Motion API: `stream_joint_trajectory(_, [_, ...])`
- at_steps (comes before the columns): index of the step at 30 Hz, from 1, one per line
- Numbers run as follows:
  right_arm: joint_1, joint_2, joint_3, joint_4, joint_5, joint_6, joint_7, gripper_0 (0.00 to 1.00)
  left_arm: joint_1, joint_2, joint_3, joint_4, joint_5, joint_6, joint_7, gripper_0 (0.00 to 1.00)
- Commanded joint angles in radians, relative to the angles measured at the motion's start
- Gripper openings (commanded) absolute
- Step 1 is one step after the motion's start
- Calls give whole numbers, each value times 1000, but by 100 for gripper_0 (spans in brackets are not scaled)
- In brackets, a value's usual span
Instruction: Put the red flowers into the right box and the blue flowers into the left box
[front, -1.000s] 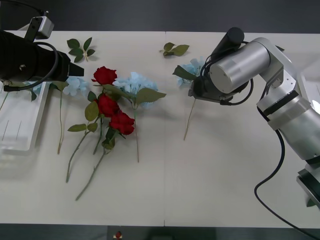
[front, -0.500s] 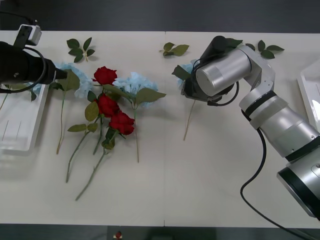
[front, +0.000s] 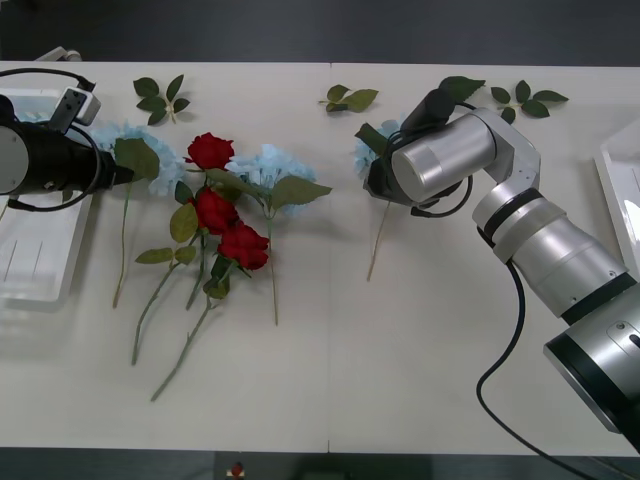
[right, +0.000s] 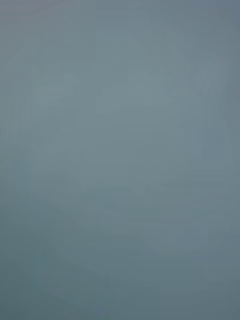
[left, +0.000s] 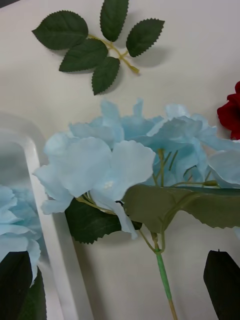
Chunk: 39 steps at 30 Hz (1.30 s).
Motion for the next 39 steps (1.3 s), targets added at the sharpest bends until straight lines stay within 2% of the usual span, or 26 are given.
stream_joint_trajectory(1, [-49,25,-6,-16,-3,-4,-41,0,-11,-16,-20,-8,-13,-10,-20,100])
stream_joint_trajectory(18, [-49,22,-7,-23,-27,-9,-33,0,-11,-100,-72,109,-68,-72,-51,100])
stream_joint_trajectory(22, [-46,-14,-7,-72,-99,-9,-21,0,-11,-117,-70,136,-79,-82,-57,92])
stream_joint_trajectory(24, [-41,-42,-7,-106,-149,-9,-10,0,-11,-123,-72,145,-85,-84,-59,82])
stream_joint_trajectory(25, [-37,-62,-7,-131,-181,-9,-1,0,-11,-126,-70,153,-88,-86,-60,73])
stream_joint_trajectory(29, [-11,-146,-7,-236,-297,-7,102,0,-11,-132,-72,159,-94,-95,-63,5])
stream_joint_trajectory(30, [-1,-171,-6,-269,-328,-7,134,0,-11,-132,-70,159,-92,-98,-63,0])
stream_joint_trajectory(39, [97,-341,-50,-523,-540,-7,416,0,-11,-114,-67,110,-62,-98,-59,0])
